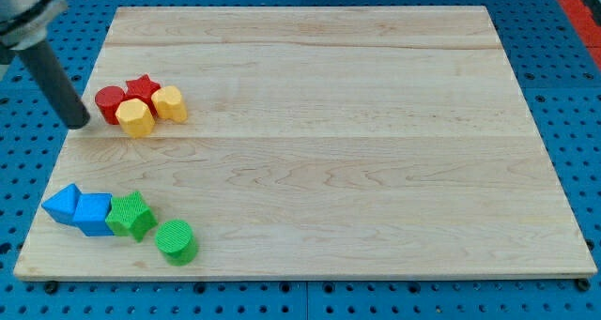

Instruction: Push the green circle into the green star

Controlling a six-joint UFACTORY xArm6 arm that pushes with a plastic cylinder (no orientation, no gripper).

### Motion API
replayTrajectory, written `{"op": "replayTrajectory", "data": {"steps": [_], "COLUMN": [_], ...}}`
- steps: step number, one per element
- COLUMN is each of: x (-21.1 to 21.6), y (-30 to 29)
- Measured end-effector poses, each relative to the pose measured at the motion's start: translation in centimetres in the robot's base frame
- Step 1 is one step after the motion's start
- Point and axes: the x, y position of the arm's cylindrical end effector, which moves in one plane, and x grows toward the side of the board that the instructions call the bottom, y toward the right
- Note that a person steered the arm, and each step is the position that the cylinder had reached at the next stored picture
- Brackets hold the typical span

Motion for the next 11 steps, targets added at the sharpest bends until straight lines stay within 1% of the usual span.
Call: {"op": "replayTrajectory", "data": {"steps": [1,2,3,4,5,6,7,8,9,11], "x": [1.0,1.3,3.2,5.7,11.0,15.0,17.2,18.4,18.2,15.9], "y": [1.6,5.9,12.7,18.6,23.5,21.3,19.2,14.8,11.6,11.2]}}
